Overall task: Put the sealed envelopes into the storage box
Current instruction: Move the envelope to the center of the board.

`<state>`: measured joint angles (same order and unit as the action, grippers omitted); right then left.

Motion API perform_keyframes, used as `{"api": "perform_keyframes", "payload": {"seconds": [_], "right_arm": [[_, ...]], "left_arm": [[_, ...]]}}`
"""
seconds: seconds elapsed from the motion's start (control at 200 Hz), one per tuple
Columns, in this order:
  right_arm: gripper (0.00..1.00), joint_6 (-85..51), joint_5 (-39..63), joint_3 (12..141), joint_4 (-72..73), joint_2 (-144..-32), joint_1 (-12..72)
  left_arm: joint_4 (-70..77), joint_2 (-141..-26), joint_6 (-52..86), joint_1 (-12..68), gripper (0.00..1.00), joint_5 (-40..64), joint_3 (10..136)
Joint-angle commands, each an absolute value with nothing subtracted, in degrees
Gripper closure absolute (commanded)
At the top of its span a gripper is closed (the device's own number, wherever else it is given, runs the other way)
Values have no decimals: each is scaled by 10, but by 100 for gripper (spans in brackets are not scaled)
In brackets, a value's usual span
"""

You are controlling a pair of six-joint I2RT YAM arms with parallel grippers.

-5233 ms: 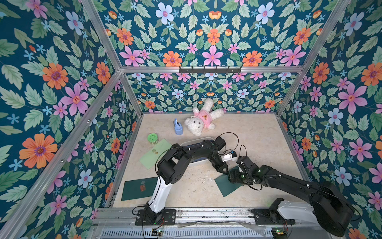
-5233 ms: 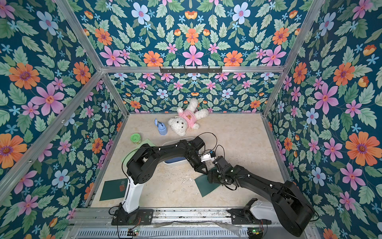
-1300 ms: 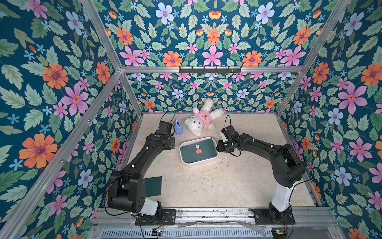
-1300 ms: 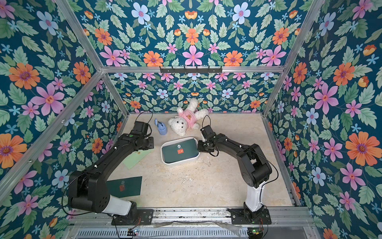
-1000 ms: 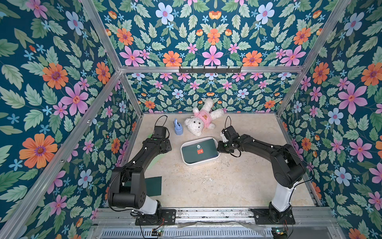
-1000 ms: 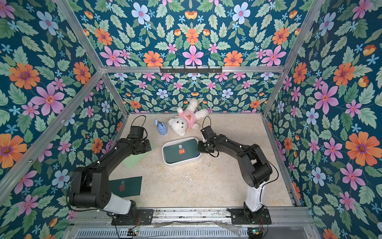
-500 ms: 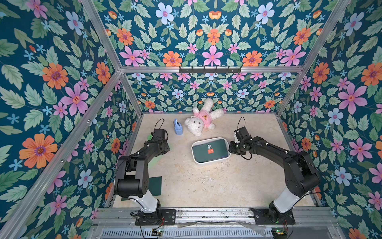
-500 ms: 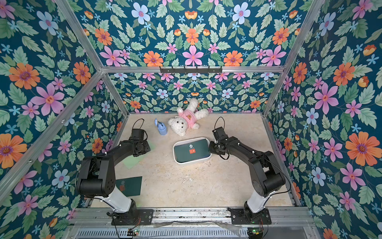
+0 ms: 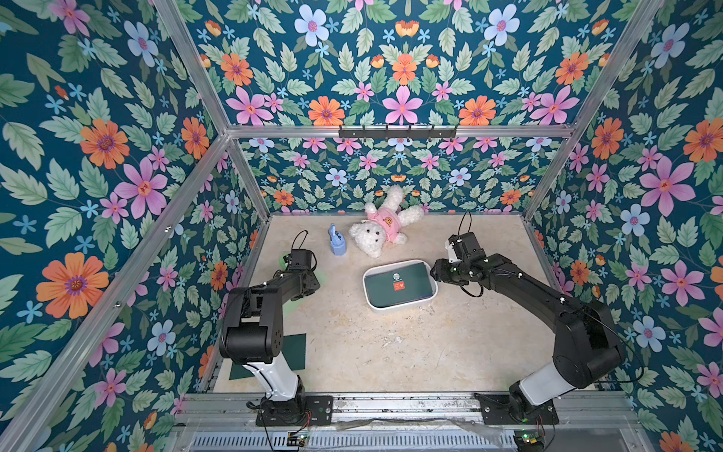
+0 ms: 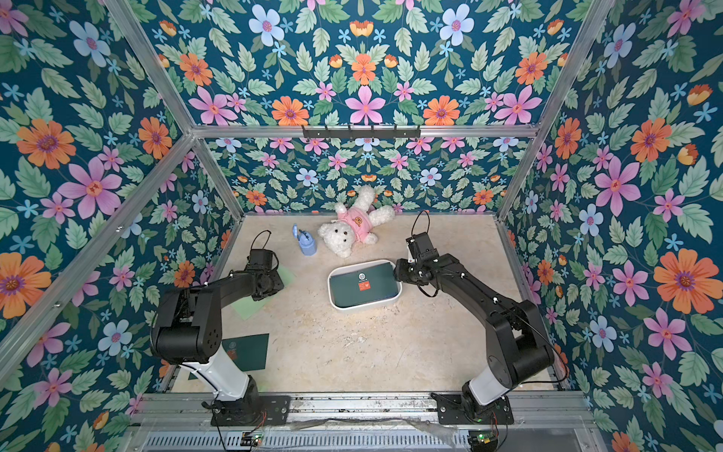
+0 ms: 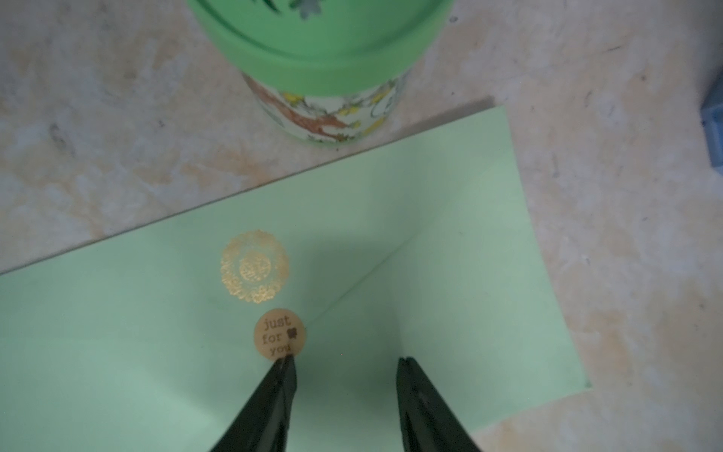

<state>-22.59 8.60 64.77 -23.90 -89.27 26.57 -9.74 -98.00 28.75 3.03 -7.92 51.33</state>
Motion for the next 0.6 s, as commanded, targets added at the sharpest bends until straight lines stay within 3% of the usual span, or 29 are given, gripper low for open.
{"api": "perform_keyframes", "payload": {"seconds": [0.0,0.335,0.595], "right_arm": [[45,-216,90,647,-257,-879,267],[40,-228,84,625,-230,-895,271],[49,-219,74,664,-221,-981,271]], "left_arm": [[-105,-983,290,32,53,-38,506],[-148,-964,258,70,57,-8,483],[-167,-955,250,107,58,-4,479]]}}
